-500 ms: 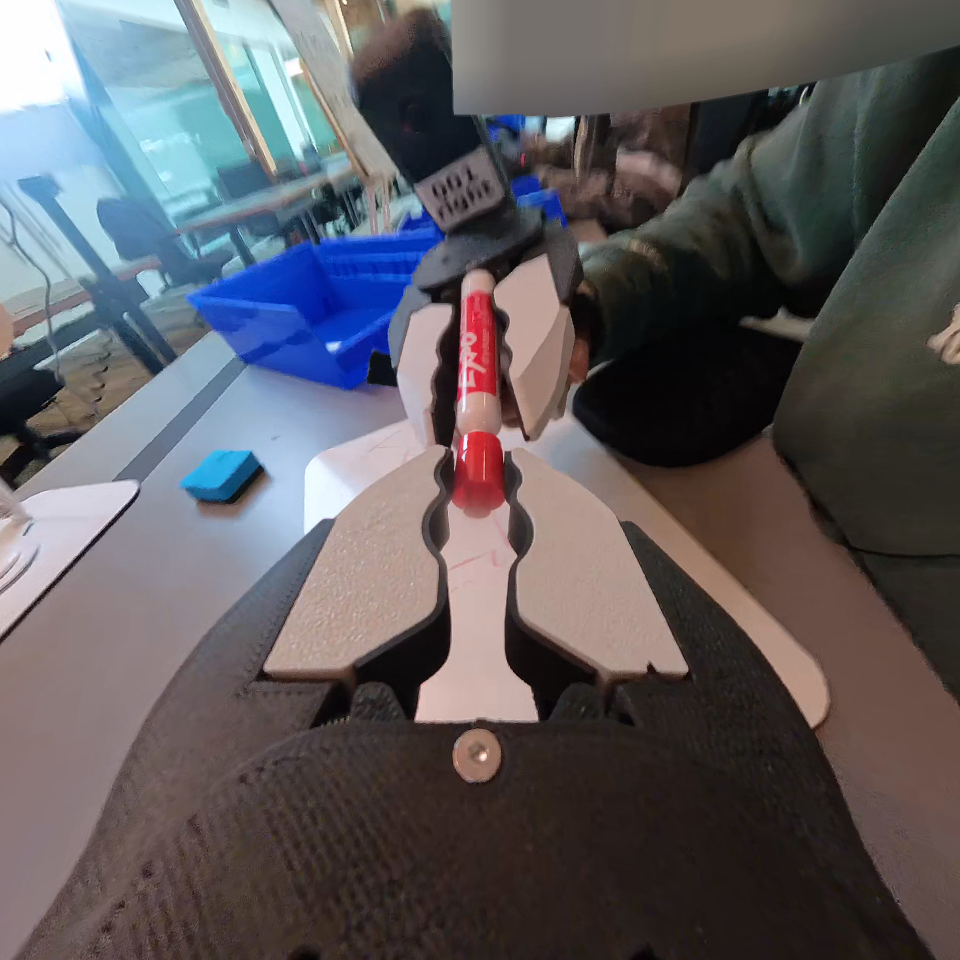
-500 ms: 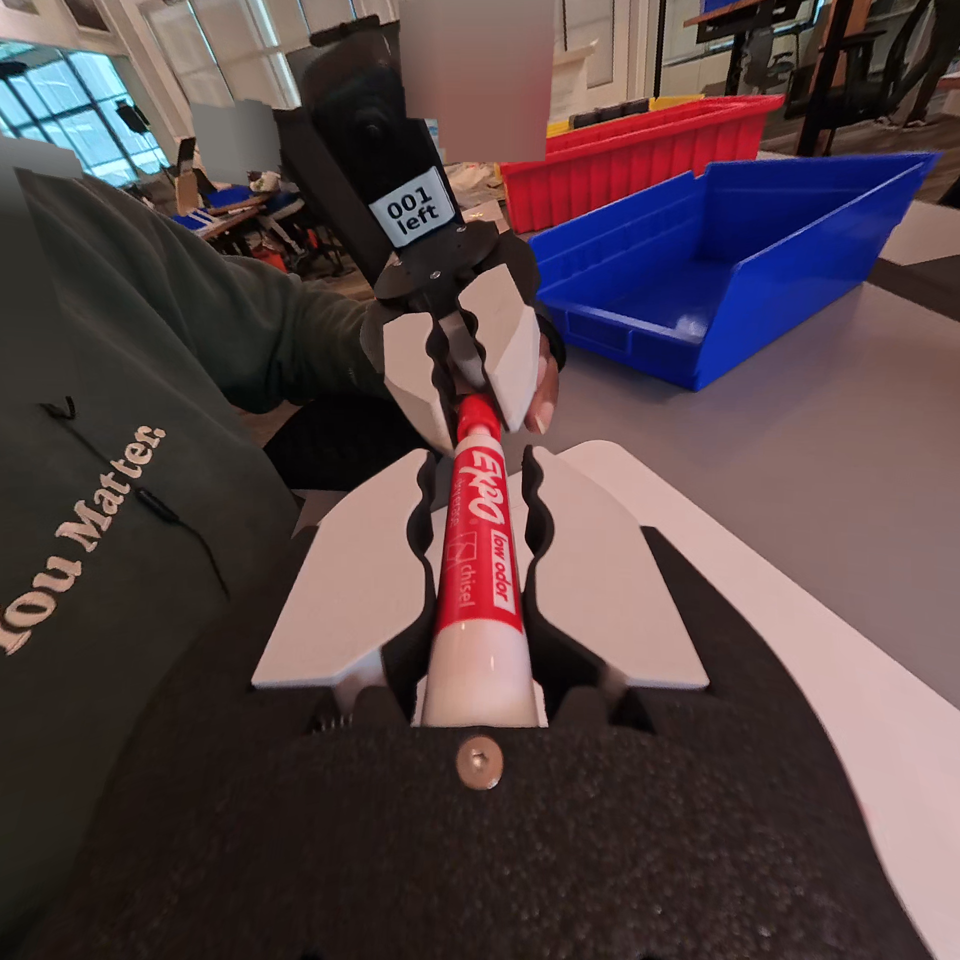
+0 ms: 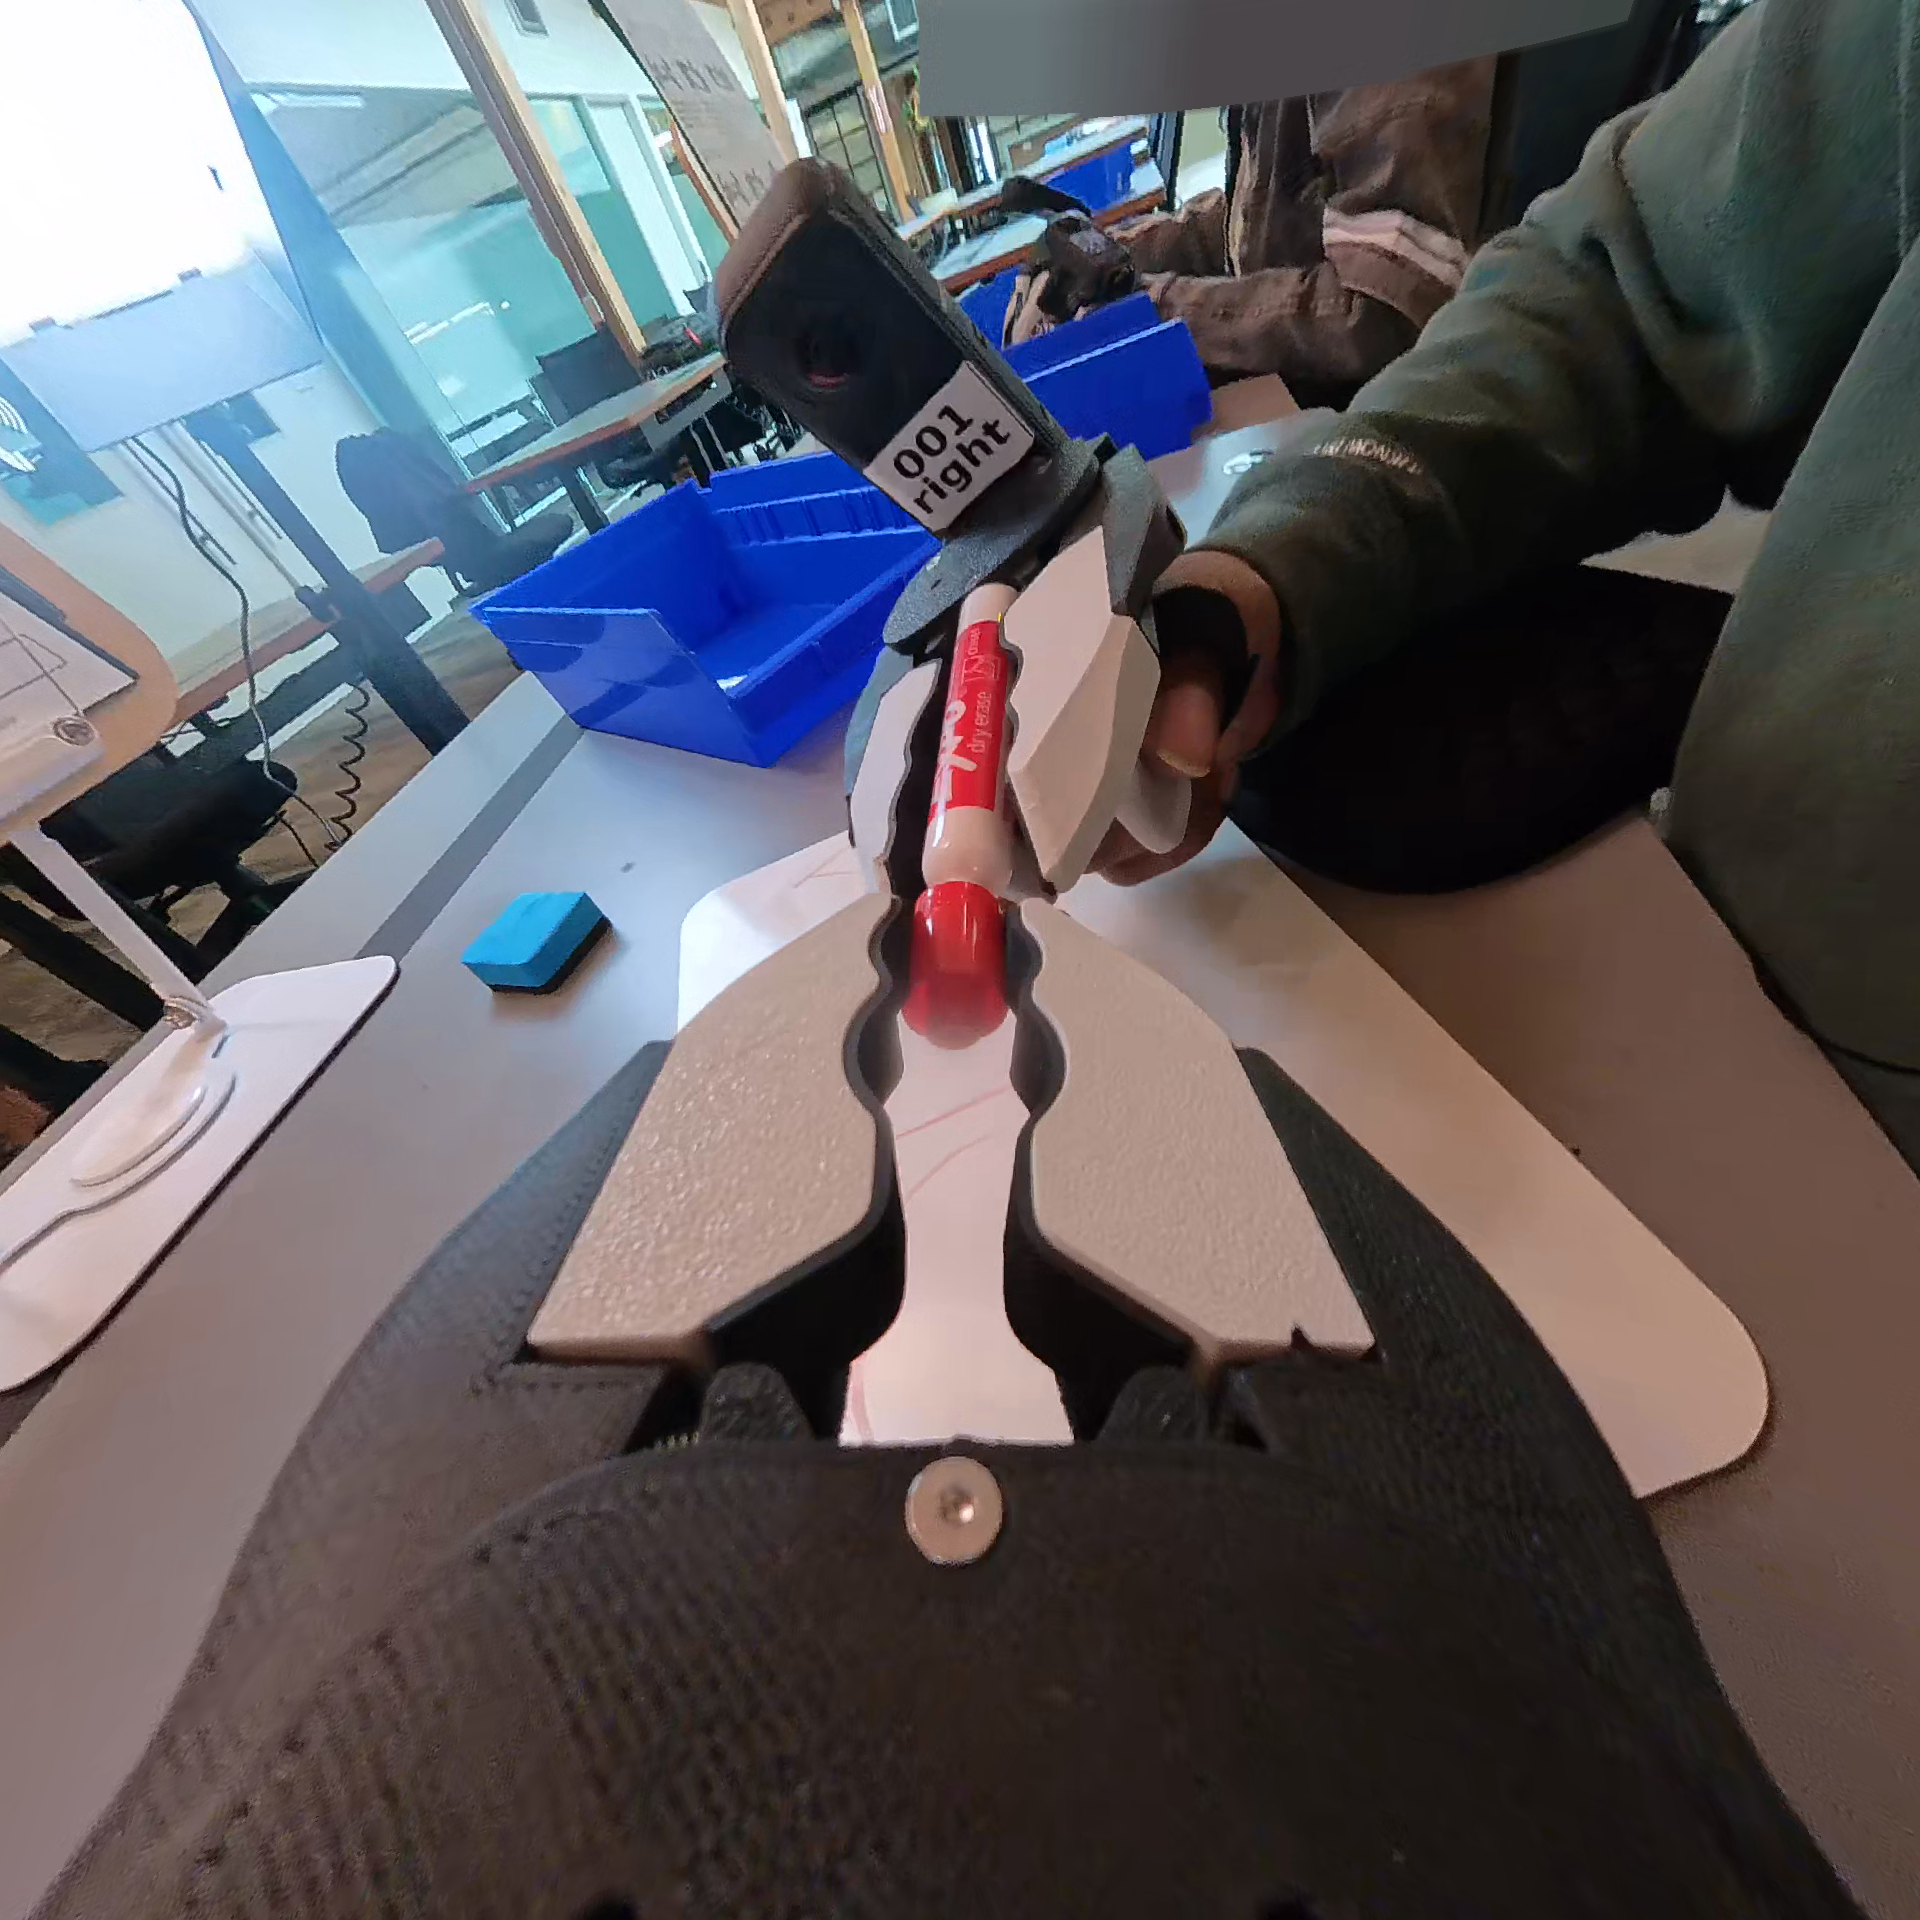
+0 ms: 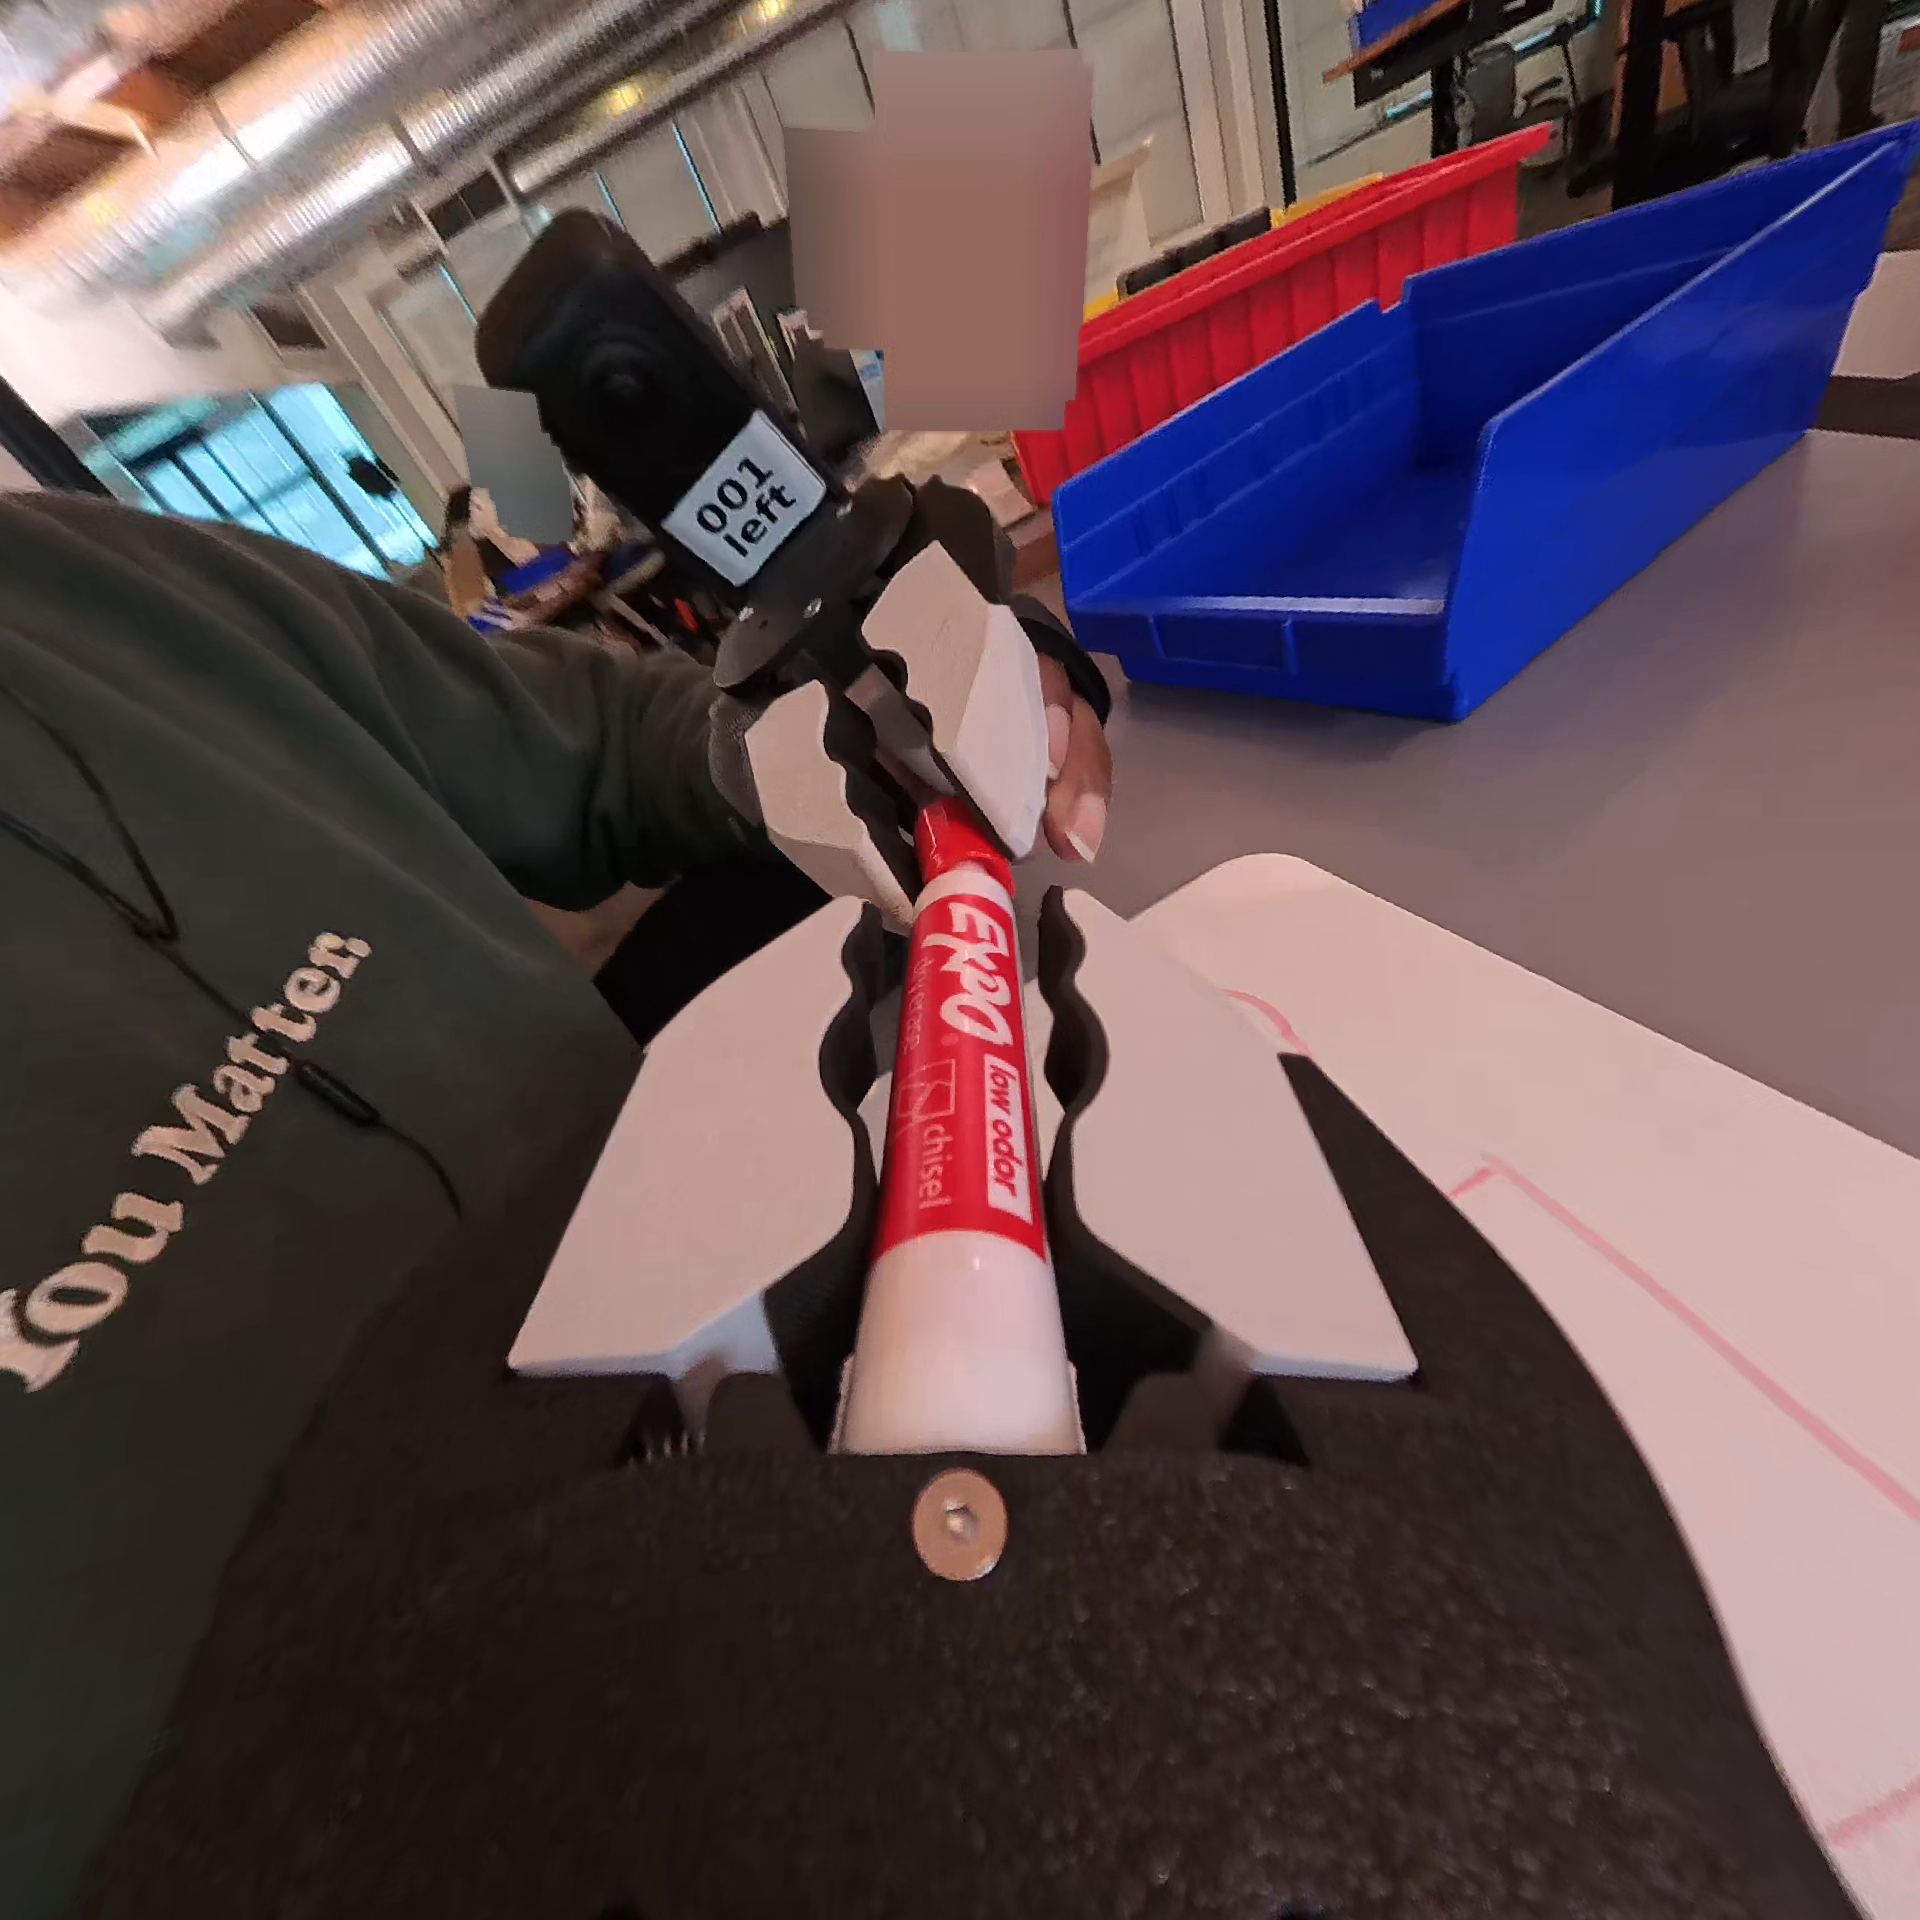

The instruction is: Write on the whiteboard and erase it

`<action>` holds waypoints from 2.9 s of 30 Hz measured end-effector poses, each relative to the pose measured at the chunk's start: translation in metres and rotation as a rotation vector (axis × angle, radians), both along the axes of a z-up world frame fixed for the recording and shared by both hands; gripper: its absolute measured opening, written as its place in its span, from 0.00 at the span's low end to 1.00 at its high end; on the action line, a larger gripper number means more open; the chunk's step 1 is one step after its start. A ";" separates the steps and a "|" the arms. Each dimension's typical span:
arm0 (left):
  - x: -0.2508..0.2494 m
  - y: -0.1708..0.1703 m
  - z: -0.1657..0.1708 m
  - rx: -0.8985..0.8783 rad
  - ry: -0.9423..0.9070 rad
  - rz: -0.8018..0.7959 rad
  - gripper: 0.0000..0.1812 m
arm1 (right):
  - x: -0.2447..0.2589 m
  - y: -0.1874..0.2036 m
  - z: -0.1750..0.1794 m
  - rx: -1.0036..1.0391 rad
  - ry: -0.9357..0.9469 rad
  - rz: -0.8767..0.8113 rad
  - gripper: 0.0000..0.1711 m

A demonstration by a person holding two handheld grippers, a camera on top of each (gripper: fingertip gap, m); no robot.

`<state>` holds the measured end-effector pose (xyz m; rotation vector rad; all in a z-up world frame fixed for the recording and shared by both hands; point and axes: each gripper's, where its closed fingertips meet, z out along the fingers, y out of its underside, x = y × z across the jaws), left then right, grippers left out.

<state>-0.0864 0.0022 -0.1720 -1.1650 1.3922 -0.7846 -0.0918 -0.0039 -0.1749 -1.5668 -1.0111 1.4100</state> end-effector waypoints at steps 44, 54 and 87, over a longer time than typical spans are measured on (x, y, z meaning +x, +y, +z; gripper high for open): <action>-0.064 0.016 -0.097 -0.136 0.666 -0.018 0.23 | 0.030 0.032 0.011 -0.152 0.150 -0.031 0.20; -0.082 -0.002 -0.100 -0.305 0.795 -0.176 0.17 | 0.032 0.033 0.009 -0.165 0.155 -0.027 0.20; 0.000 -0.024 -0.103 -0.141 0.764 -0.582 0.11 | 0.063 0.042 0.022 -0.081 0.158 -0.114 0.20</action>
